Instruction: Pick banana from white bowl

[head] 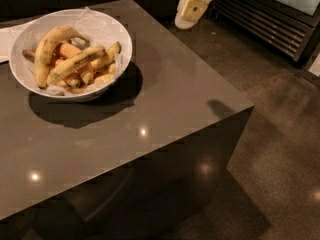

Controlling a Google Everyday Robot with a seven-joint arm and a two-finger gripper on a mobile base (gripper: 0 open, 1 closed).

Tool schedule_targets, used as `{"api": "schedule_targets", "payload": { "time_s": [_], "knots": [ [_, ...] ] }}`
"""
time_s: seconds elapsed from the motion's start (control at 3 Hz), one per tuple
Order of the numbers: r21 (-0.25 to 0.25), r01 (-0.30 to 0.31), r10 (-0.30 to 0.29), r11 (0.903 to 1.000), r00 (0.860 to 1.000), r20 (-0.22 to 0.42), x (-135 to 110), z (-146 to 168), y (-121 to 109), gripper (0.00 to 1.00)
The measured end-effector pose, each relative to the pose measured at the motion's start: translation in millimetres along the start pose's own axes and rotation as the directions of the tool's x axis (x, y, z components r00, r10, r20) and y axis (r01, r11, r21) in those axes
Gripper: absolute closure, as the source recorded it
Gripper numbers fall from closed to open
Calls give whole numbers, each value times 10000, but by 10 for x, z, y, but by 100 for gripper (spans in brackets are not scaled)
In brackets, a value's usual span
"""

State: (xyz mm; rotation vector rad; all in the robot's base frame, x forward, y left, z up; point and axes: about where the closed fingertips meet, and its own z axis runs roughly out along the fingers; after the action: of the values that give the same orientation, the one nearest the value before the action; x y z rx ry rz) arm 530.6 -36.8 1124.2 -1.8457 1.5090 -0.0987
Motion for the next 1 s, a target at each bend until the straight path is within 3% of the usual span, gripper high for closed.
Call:
{"api": "schedule_targets", "payload": {
  "time_s": [1.0],
  "knots": [
    [237,-50,38,9997,9987,513,-108,20,-79,0]
  ]
}}
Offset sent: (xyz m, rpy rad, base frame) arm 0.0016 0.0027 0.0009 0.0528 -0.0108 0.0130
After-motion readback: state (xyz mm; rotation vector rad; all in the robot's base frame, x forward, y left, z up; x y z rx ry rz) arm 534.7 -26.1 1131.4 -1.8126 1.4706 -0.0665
